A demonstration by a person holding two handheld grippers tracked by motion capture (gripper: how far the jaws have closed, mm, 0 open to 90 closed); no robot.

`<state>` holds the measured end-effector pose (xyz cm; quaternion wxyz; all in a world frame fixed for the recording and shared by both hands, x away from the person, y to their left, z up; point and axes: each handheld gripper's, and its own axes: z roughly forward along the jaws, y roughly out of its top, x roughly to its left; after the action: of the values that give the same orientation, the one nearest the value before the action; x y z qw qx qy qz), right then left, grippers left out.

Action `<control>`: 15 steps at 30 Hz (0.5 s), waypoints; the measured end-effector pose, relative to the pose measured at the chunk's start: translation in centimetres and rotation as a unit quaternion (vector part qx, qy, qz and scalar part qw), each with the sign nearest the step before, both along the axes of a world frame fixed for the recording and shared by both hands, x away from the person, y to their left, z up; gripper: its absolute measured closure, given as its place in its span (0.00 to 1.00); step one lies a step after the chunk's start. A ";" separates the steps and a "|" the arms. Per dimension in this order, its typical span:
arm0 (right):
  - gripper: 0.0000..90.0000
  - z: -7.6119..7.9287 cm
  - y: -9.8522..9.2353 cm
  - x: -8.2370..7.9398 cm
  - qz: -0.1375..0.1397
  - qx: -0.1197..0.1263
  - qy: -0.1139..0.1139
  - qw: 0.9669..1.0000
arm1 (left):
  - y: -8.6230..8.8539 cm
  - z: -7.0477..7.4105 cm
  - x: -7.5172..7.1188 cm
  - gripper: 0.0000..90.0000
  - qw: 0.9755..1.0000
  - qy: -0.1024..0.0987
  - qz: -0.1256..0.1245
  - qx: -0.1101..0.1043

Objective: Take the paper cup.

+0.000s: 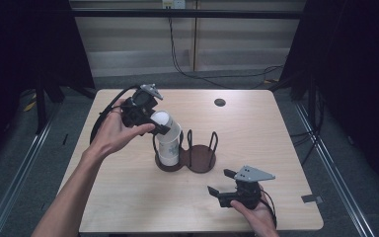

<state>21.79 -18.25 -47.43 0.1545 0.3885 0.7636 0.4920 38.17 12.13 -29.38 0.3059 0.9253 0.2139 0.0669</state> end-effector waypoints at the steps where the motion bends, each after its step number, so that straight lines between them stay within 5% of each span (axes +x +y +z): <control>1: 0.18 0.0 0.0 0.0 0.000 0.000 0.000 1.000 | 0.2 0.0 0.0 0.40 1.000 0.003 0.000 -0.009; 15: 0.18 0.0 -0.1 0.0 -0.001 0.003 0.001 1.000 | 2.1 0.3 -1.2 0.40 0.995 -0.017 -0.015 -0.095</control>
<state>21.84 -18.31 -47.43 0.1530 0.3903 0.7618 0.4939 36.98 14.21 -29.09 0.3973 0.8936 0.2005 0.0578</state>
